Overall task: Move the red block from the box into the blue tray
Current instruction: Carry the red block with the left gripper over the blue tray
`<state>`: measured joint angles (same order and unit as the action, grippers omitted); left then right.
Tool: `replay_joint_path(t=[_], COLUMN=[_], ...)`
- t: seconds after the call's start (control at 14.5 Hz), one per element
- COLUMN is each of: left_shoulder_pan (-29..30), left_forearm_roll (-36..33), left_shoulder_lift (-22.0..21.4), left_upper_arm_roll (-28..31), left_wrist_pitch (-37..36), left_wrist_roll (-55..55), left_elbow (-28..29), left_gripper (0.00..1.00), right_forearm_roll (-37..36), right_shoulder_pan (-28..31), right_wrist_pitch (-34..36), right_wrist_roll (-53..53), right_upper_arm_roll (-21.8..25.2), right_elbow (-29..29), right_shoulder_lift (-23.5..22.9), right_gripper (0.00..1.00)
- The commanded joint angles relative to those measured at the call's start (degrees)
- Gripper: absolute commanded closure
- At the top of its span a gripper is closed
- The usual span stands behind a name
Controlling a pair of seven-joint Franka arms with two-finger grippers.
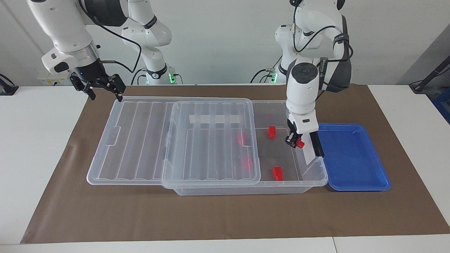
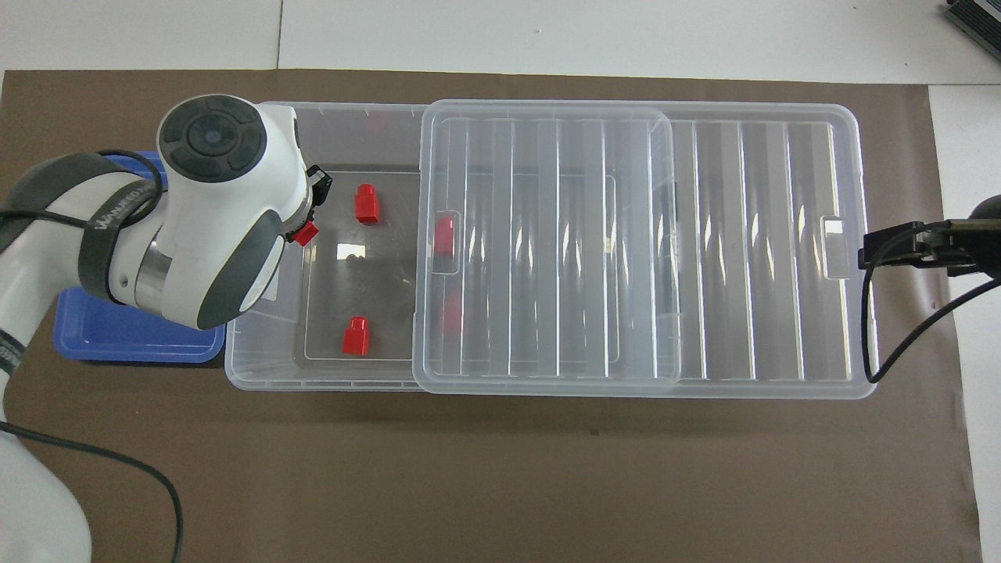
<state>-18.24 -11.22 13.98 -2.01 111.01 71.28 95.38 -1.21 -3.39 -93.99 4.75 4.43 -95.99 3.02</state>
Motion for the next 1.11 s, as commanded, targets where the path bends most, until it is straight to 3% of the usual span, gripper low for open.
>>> replay_joint_path(t=[0.0, 0.35, 0.48, 0.62, 0.69, 0.97, 1.04], left_shoulder_pan=[3.5, 6.7, 8.2, 12.3, 13.2, 18.6, 19.9], left_forearm_roll=[3.7, 3.6, 3.7, 3.8, 3.8, 3.7, 3.8], left_shoulder_lift=[-1.1, -3.2, -5.4, -6.7, -7.1, -7.9, -8.0], left_upper_arm_roll=[-0.3, -0.4, 0.2, -0.1, 0.2, 0.2, 0.3], left_wrist_pitch=[-4.3, -7.6, -10.3, -13.2, -13.8, -15.6, -15.2], left_wrist_roll=[0.3, -5.0, -20.3, -37.9, -44.8, -66.6, -71.4], left_elbow=[-4.1, -4.8, -4.8, -4.7, -4.5, -4.0, -3.5], left_gripper=[1.00, 1.00, 1.00, 1.00, 1.00, 1.00, 1.00], right_forearm_roll=[-0.5, -2.1, -2.1, -2.2, -2.2, -2.2, -2.2], right_shoulder_pan=[0.3, 0.8, 2.3, 3.0, 4.1, 8.4, 8.9], right_wrist_pitch=[0.3, -4.0, -8.2, -10.4, -11.3, -16.3, -18.4], right_wrist_roll=[1.0, -1.3, -6.5, -8.4, -9.8, -17.2, -18.9], right_upper_arm_roll=[-0.4, -0.4, -0.3, -0.2, -0.2, -0.3, -0.3], right_elbow=[-0.7, -3.7, -5.7, -5.8, -5.9, -6.5, -6.9], right_shoulder_lift=[0.4, 1.2, 1.0, 0.1, -0.5, -4.2, -4.9], right_gripper=[0.00, 0.00, 0.00, 0.10, 0.21, 1.00, 1.00])
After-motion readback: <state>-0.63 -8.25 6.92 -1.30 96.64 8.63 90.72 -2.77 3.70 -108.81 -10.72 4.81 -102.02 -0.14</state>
